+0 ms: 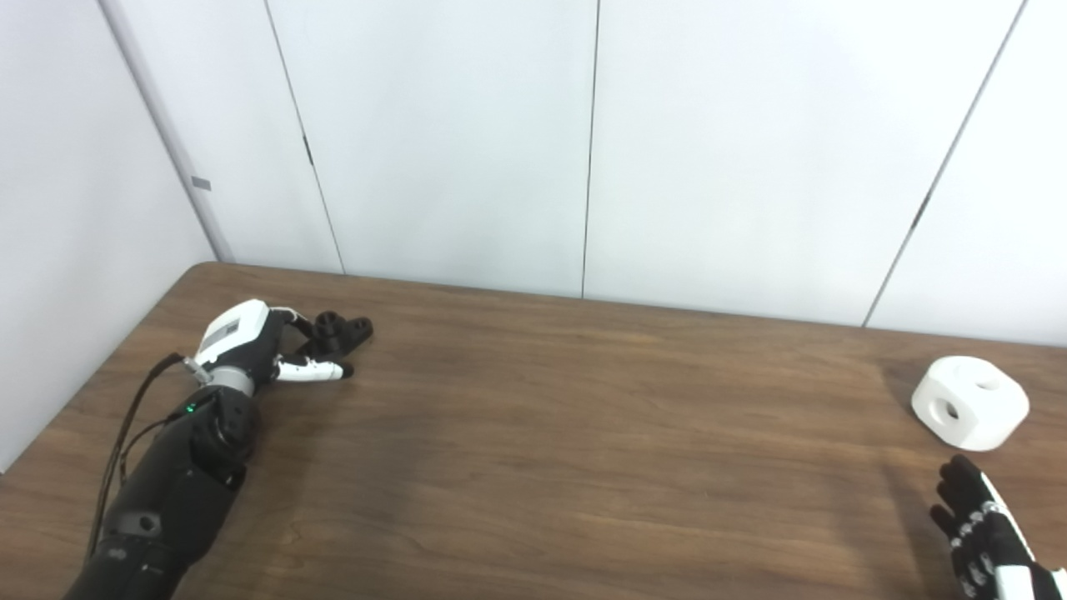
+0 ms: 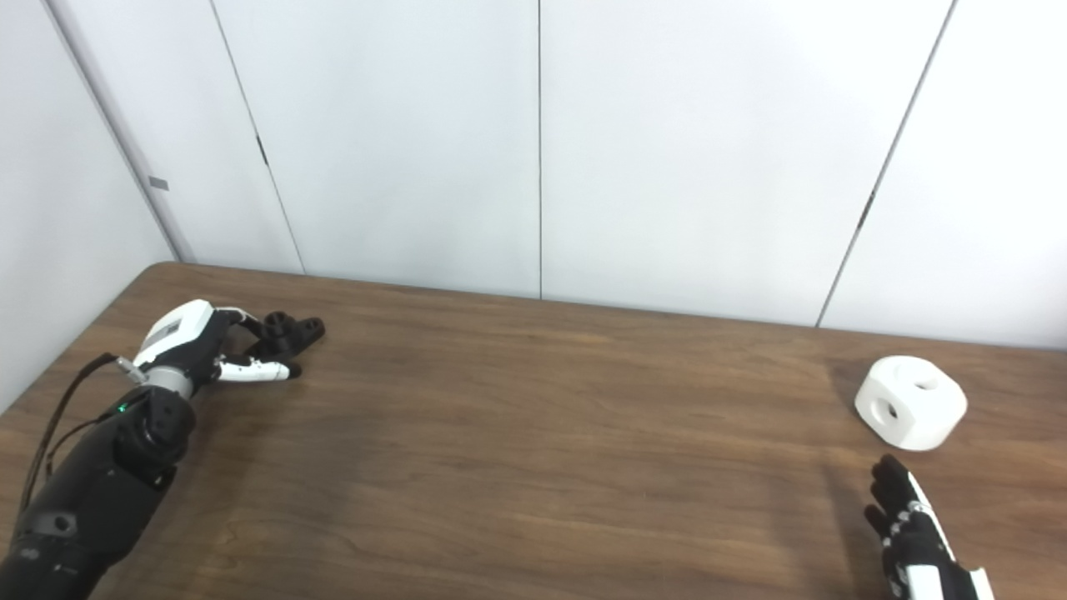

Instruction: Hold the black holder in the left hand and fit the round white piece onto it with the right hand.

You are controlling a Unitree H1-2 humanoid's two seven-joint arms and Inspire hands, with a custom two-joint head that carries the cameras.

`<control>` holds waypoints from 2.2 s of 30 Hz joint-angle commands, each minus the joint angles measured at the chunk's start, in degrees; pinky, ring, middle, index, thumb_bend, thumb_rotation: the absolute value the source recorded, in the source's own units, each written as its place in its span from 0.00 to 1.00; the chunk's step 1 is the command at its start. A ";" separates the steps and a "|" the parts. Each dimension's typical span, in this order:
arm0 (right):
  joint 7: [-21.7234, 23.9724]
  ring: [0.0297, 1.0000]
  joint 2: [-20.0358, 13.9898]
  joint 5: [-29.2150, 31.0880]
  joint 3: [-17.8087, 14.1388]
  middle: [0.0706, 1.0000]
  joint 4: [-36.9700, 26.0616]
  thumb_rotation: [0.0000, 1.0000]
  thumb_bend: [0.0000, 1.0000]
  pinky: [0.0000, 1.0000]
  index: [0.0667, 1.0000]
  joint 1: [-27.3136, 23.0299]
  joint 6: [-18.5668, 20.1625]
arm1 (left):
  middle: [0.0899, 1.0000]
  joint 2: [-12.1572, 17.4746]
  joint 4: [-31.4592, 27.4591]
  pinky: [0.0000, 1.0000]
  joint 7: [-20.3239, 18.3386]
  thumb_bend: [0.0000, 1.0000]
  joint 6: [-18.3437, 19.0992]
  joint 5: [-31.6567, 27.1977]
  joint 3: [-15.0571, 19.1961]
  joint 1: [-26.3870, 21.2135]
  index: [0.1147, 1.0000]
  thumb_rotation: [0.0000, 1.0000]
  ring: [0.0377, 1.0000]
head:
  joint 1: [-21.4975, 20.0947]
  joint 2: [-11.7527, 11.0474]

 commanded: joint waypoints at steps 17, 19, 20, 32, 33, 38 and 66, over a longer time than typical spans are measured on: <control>-0.50 0.96 1.85 -0.94 0.54 0.94 0.15 0.92 0.65 0.94 0.93 2.18 -0.55 | 0.87 2.98 -0.71 0.91 0.16 0.81 0.91 -0.36 -0.70 -2.79 0.61 0.32 0.94 | -0.11 0.43; -0.35 0.96 1.84 -0.77 0.48 0.94 0.34 0.92 0.64 0.94 0.93 2.16 -0.69 | 0.88 2.90 -0.59 0.91 0.05 0.79 1.31 -0.61 -0.63 -2.90 0.60 0.33 0.95 | -0.11 0.43; -0.31 0.96 1.86 -0.70 0.47 0.94 0.29 0.92 0.65 0.94 0.93 2.17 -0.63 | 0.88 2.90 -0.41 0.91 0.13 0.79 1.37 -0.59 -0.67 -2.98 0.59 0.34 0.95 | -0.19 0.50; -0.45 0.95 2.19 -0.86 0.59 0.94 -0.42 0.91 0.63 0.95 0.93 2.38 -0.65 | 0.86 2.97 0.45 0.88 0.61 0.78 1.50 -0.44 -1.34 -3.38 0.57 0.34 0.93 | -0.46 0.68; -0.58 0.95 2.24 -1.04 0.58 0.94 -0.54 0.91 0.63 0.95 0.93 2.41 -0.51 | 0.86 3.06 0.40 0.89 0.43 0.77 1.54 -0.43 -1.48 -3.41 0.58 0.34 0.93 | -0.50 0.70; -0.57 0.95 2.35 -1.01 0.61 0.94 -0.96 0.92 0.63 0.95 0.93 2.56 -0.11 | 0.86 3.33 0.78 0.92 -0.23 0.77 1.77 -0.49 -1.99 -3.80 0.61 0.36 0.94 | -0.60 0.78; -0.57 0.95 2.57 -1.25 0.83 0.94 -1.36 0.93 0.61 0.95 0.94 2.38 -0.12 | 0.73 2.86 3.14 0.71 2.09 0.52 -2.81 -2.08 -2.28 -3.90 0.42 0.04 0.80 | -1.11 1.08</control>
